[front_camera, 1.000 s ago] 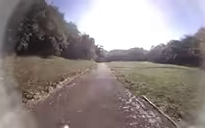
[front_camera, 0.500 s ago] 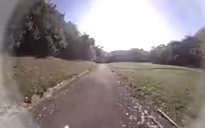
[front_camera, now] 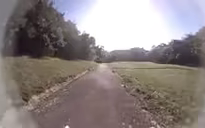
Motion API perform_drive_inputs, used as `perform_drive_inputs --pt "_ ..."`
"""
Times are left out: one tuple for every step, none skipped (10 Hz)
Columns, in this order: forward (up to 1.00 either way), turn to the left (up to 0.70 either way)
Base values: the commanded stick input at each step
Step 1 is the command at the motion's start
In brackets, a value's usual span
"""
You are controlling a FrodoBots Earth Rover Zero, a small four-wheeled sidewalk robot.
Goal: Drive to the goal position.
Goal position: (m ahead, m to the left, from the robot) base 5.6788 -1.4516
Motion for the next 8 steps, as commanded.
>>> perform_drive_inputs --pt "1.00 0.01" --pt "1.00 0.01" --pt "1.00 0.01" --pt "1.00 0.01" --pt "1.00 0.01" --pt "1.00 0.01" --pt "1.00 0.01" --pt "1.00 0.01"
